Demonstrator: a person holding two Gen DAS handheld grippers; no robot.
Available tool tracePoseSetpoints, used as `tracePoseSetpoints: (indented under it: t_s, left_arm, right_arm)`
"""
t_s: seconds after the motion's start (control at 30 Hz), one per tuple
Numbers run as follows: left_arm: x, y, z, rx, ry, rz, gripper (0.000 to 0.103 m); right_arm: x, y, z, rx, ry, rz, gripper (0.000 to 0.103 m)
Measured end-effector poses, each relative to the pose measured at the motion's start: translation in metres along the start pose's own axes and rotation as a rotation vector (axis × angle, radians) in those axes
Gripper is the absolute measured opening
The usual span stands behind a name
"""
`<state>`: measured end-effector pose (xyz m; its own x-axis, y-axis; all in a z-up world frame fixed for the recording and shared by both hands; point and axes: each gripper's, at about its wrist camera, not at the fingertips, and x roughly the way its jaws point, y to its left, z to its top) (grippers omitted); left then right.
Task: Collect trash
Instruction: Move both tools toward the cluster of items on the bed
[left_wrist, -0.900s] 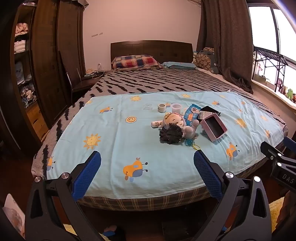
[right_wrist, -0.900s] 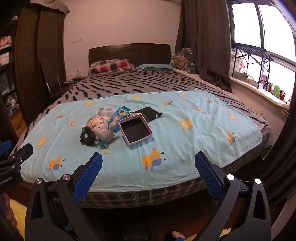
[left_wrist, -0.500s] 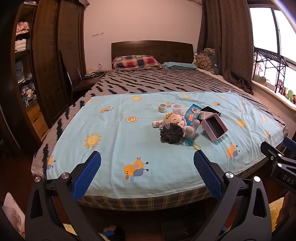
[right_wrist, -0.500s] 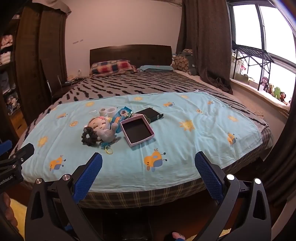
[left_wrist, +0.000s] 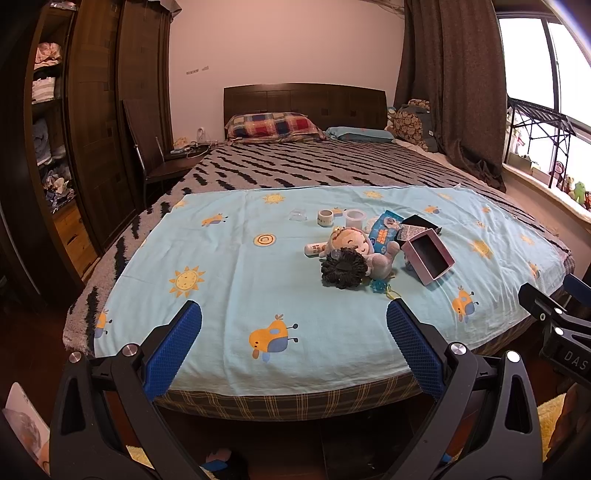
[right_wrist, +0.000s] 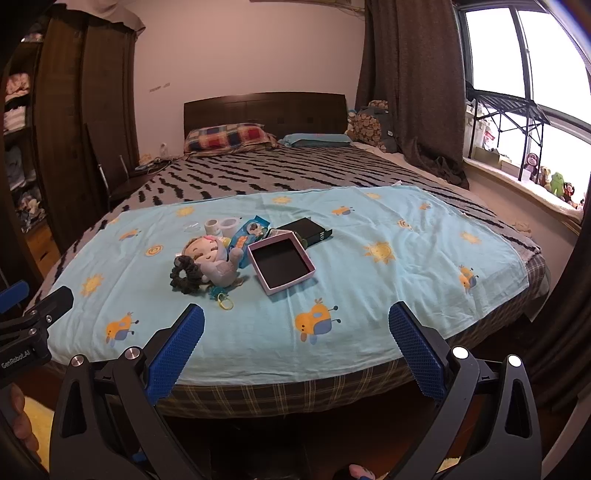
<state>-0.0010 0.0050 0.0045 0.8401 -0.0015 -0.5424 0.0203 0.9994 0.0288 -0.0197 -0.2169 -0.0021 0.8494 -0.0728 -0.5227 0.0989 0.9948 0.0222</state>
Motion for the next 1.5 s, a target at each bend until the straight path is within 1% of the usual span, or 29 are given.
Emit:
tracePoseSetpoints:
  t_s: [0.27, 0.63, 0.7, 1.23, 1.4, 1.5]
  left_arm:
    - [-0.003, 0.000, -0.001, -0.011, -0.012, 0.011, 0.095]
    - [0.000, -0.005, 0.001, -0.011, -0.007, 0.007, 0.095]
    - [-0.001, 0.002, -0.001, -0.015, -0.008, 0.010, 0.095]
    - [0.007, 0.005, -0.003, -0.022, 0.004, 0.017, 0.095]
    - [0.023, 0.004, -0.006, -0.018, 0.032, 0.009, 0.095]
    - [0.036, 0.003, -0.007, -0.010, 0.053, -0.001, 0.095]
  right_arm:
    - [-0.002, 0.001, -0.001, 0.000, -0.003, 0.009, 0.100]
    - [0.000, 0.004, -0.001, -0.001, 0.000, 0.010, 0.100]
    - [-0.001, 0.003, -0.001, -0.001, -0.001, 0.009, 0.100]
    - [0.008, 0.005, -0.001, 0.001, 0.009, 0.005, 0.100]
    - [0.017, 0.002, 0.000, 0.003, 0.013, 0.020, 0.100]
    - [0.025, 0.003, 0.001, -0.011, -0.019, 0.028, 0.100]
